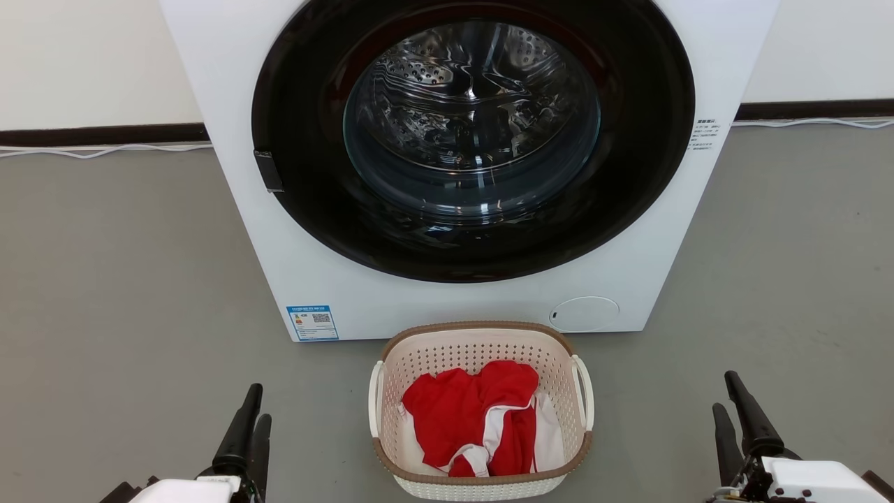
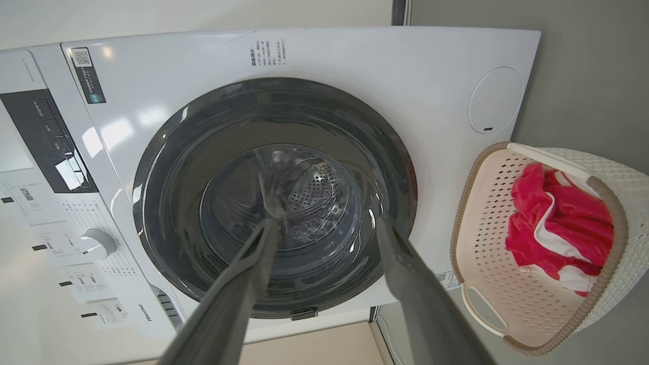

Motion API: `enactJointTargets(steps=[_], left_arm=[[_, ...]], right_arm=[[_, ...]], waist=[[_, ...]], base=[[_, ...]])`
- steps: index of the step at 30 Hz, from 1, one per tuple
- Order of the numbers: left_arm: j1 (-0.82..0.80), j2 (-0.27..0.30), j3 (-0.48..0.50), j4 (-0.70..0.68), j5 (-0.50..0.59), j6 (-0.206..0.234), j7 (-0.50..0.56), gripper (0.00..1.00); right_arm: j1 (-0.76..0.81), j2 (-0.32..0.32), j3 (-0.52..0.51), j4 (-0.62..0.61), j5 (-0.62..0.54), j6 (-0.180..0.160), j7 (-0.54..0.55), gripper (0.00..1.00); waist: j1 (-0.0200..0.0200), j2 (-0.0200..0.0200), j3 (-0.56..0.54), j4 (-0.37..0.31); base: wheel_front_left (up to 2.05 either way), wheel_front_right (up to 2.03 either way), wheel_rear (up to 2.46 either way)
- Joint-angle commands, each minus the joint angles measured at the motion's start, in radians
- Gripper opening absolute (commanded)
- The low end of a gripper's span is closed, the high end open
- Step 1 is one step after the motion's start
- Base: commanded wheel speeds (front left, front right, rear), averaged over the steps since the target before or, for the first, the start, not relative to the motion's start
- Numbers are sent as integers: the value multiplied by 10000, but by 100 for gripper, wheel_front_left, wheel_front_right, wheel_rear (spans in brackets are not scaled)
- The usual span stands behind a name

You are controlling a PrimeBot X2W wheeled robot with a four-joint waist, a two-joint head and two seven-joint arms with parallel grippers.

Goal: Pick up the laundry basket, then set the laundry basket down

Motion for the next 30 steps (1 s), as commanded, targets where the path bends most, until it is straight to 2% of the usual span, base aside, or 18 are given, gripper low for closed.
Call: enactJointTargets(steps=[1,14,30], left_arm=[[-294,57,-43,-307,199,-5,-71,100],[-284,73,-230,-325,1389,96,-453,100],[-302,128,-473,-222,3963,326,-924,100]], right_arm=[[-173,-99,50,-376,-169,17,-150,100],[-23,-119,111,-642,-1864,25,-532,100],[69,-264,351,-1051,-4948,35,-1002,100]], waist=[[-1,0,1,0],[-2,0,-33,-3],[-2,0,-64,-22]], base=[[0,0,0],[0,0,0],[0,0,0]])
